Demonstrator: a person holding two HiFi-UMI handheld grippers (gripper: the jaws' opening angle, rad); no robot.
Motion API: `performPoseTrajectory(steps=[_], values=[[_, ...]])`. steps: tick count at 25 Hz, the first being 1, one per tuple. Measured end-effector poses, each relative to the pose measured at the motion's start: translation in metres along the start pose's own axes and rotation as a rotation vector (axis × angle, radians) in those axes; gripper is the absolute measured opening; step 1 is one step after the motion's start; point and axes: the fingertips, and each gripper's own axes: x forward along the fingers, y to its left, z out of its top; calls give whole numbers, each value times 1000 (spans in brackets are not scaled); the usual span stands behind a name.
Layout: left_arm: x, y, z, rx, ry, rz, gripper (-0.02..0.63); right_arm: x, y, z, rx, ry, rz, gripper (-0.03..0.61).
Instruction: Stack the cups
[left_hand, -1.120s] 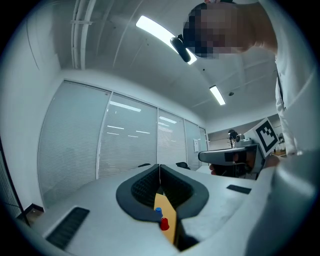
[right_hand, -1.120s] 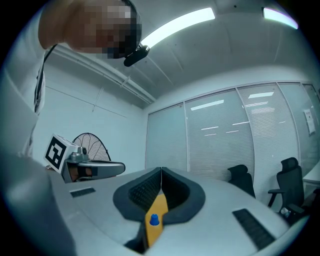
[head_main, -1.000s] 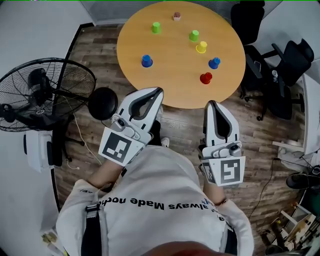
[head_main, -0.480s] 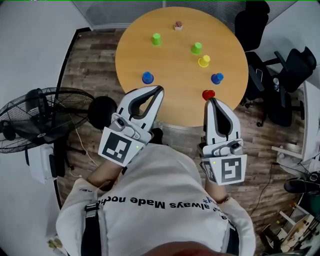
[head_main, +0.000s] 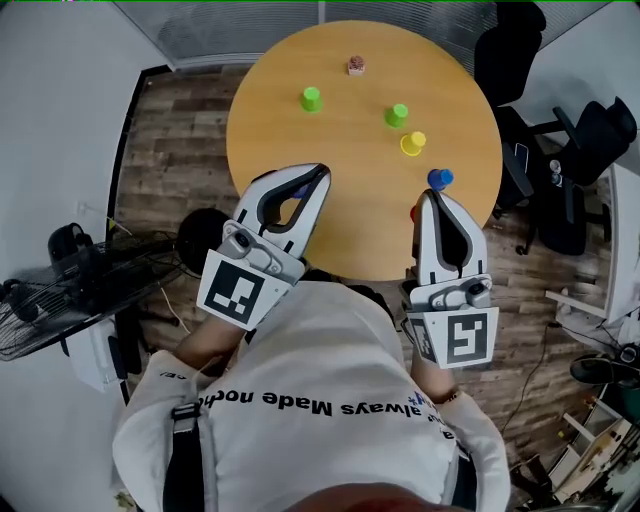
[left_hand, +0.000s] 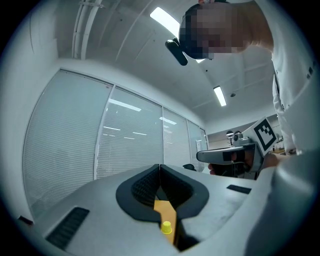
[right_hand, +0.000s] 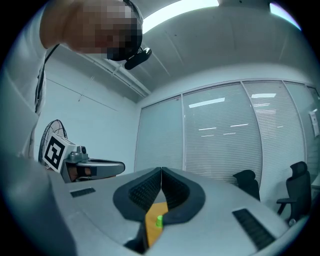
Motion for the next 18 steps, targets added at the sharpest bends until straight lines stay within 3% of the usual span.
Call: performPoseTrajectory(steps=[9, 14, 16, 18], values=[[28, 20, -14, 29, 19, -62, 25, 31, -13, -5, 5, 10, -25, 28], [27, 25, -48, 24, 53, -67, 29, 37, -16, -10, 4, 20, -26, 28], [23, 29, -72, 22, 75, -70, 121, 38, -16, -11, 3, 22, -30, 28], [17, 34, -101, 39, 104, -82, 141, 39, -16, -11, -1, 23, -32, 28]])
